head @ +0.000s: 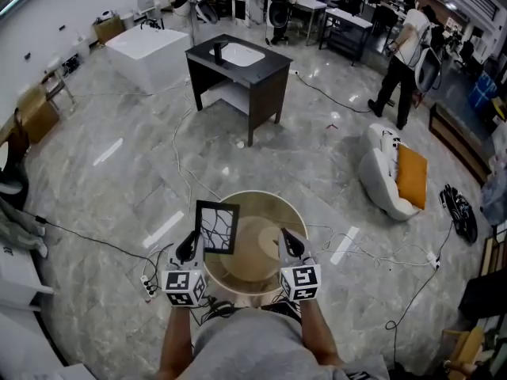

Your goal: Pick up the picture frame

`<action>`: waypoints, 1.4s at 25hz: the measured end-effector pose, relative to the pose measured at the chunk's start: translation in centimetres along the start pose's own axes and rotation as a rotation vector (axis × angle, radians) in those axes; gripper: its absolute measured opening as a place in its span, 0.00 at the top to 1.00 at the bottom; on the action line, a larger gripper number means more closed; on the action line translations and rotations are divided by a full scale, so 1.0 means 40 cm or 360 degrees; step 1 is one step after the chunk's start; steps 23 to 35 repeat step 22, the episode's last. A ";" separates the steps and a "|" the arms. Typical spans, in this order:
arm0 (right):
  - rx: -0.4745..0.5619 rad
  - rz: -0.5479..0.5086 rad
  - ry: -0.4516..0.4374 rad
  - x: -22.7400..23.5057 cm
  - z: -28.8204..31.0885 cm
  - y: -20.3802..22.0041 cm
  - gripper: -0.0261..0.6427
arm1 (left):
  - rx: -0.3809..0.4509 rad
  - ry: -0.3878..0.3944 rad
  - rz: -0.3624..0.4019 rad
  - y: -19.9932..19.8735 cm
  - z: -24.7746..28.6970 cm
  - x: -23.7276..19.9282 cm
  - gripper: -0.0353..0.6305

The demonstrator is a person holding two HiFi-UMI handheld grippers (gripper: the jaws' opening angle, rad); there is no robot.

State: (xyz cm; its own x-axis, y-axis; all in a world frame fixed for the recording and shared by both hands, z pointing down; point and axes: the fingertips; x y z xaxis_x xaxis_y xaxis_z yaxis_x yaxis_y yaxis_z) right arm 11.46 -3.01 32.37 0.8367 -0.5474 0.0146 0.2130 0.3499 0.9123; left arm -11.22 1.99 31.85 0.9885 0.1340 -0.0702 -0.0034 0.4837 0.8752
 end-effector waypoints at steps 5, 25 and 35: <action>0.0010 -0.0008 0.0007 -0.010 -0.001 -0.009 0.96 | 0.0004 0.0002 0.0006 -0.004 -0.006 -0.013 0.83; 0.0011 -0.0003 0.0002 -0.015 -0.006 -0.021 0.96 | 0.0006 0.0035 0.0030 -0.022 -0.007 0.003 0.83; 0.0011 -0.0003 0.0002 -0.015 -0.006 -0.021 0.96 | 0.0006 0.0035 0.0030 -0.022 -0.007 0.003 0.83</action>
Point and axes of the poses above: the fingertips, and each gripper's own axes: z forward along the fingers, x to its right, y out of its underside, and after that the axes turned 13 degrees about -x, right-handed
